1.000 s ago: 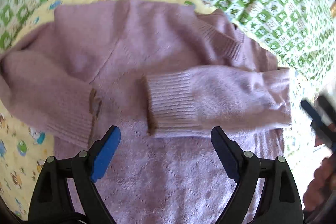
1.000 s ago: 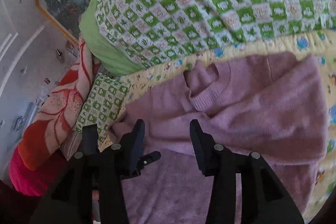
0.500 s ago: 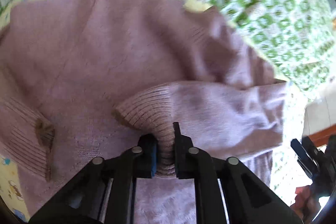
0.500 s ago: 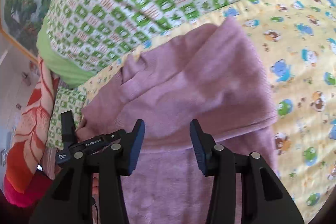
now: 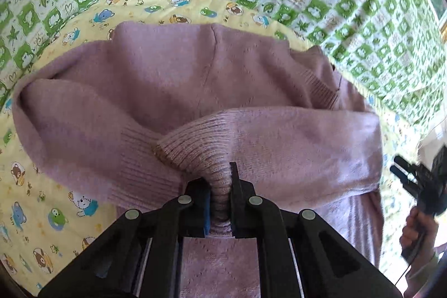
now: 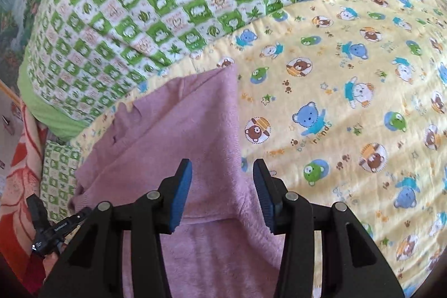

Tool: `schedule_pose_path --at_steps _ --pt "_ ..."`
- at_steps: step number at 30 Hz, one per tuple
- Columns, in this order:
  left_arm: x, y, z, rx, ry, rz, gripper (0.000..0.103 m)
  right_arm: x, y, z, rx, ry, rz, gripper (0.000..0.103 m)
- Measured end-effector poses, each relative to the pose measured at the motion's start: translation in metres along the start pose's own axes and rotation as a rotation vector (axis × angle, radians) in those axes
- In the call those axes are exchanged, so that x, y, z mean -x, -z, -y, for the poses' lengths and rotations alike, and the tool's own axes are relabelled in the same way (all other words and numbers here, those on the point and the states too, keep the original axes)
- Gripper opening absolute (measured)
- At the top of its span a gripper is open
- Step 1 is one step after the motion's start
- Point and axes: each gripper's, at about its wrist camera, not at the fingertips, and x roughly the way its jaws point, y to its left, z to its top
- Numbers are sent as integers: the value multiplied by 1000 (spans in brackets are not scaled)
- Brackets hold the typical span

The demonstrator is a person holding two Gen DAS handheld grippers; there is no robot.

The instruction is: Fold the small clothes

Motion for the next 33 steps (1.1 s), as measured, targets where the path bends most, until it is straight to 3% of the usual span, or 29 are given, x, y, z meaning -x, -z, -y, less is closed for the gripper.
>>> schedule_pose_path --at_steps 2,4,9,10,11,14,17,25,29,31,33 --pt "-1 7 0 3 -7 -11 8 -18 -8 -1 34 38 -16 60" --pt "-1 9 -3 8 -10 -20 8 -34 -16 2 37 56 -16 61" --pt "-7 13 -2 8 -35 -29 8 -73 -37 13 7 5 -50 60" --pt "-9 13 0 8 -37 -31 8 -72 -38 13 12 -25 -41 54" --pt "-10 12 3 8 -31 -32 8 -73 -43 13 26 -54 -55 5" --pt "-16 8 20 -21 11 -33 8 -48 -61 13 60 -24 10 8" --pt "-29 6 43 -83 7 -35 8 -26 -79 22 74 12 60 7" --pt "-55 6 31 -76 -27 -80 11 -55 -68 36 156 139 2 8" --pt "-48 10 31 -114 -44 -87 21 -36 -64 26 153 226 32 28" --pt "-41 12 29 -119 -41 -89 24 -19 -58 18 152 208 72 29" --pt "-29 17 25 -128 -43 -86 26 -1 -47 7 154 148 90 38"
